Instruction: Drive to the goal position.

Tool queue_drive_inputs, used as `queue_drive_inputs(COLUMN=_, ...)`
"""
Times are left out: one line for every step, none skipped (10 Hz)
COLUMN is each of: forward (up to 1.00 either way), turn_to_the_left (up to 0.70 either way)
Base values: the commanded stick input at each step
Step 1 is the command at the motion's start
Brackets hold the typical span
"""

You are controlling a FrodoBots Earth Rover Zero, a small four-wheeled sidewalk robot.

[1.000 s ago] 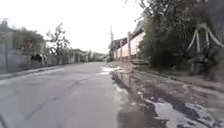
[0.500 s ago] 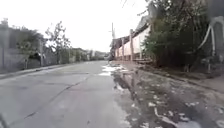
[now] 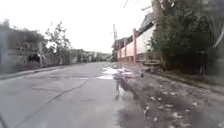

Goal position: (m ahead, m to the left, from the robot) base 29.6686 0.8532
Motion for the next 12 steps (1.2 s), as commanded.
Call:
queue_drive_inputs(forward=1.00, turn_to_the_left=0.00)
queue_drive_inputs(forward=1.00, turn_to_the_left=0.00)
queue_drive_inputs(forward=1.00, turn_to_the_left=0.00)
queue_drive_inputs(forward=1.00, turn_to_the_left=0.00)
queue_drive_inputs(forward=1.00, turn_to_the_left=0.00)
queue_drive_inputs(forward=1.00, turn_to_the_left=0.00)
queue_drive_inputs(forward=1.00, turn_to_the_left=0.00)
queue_drive_inputs(forward=1.00, turn_to_the_left=0.00)
queue_drive_inputs(forward=1.00, turn_to_the_left=0.00)
queue_drive_inputs(forward=1.00, turn_to_the_left=0.00)
queue_drive_inputs(forward=1.00, turn_to_the_left=0.00)
queue_drive_inputs(forward=1.00, turn_to_the_left=0.00)
